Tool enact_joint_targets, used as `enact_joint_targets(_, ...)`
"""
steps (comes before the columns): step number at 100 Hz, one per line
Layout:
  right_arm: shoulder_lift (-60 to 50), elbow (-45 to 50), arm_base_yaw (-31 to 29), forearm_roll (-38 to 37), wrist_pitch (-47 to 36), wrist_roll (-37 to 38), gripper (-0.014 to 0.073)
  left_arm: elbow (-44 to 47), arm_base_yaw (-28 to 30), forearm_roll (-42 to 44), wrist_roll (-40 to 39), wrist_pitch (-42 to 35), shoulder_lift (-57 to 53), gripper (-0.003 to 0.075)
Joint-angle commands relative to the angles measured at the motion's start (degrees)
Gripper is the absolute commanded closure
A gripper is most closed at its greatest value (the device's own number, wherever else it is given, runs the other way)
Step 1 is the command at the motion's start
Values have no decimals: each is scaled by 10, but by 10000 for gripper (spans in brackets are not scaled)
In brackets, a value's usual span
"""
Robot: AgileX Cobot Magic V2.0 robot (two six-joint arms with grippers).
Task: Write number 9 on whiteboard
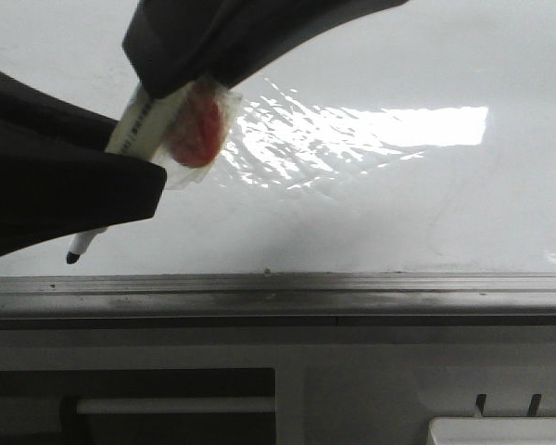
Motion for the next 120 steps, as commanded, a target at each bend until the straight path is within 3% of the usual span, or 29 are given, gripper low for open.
enact_joint_targets(1, -9, -20, -1, 3, -36, -4, 665, -16, -6, -14, -7, -46, -4, 611)
enact_joint_targets(12, -9, -20, -1, -18, -32, -5, 665, -16, -6, -19, -7, -22, -5, 452)
enact_joint_targets(19, -11, -20, -3, -25, -29, -5, 665, -16, -6, -43, -7, -3, -17, 403)
enact_joint_targets(35, -40, -20, -39, -26, -38, 9, 663, -16, -6, -138, -7, 37, -91, 406)
enact_joint_targets(59, -54, -34, -146, -25, -54, 42, 663, -16, 44, -174, -7, 56, -178, 406)
enact_joint_targets(89, 10, -130, -210, -29, 13, 54, 663, -16, 116, -197, -7, 25, -178, 406)
enact_joint_targets(105, 62, -161, -223, -35, 7, 53, 663, -16, 116, -197, -7, 14, -178, 406)
enact_joint_targets(120, 97, -179, -196, -35, 48, 43, 663, -16, 116, -197, -7, 14, -178, 406)
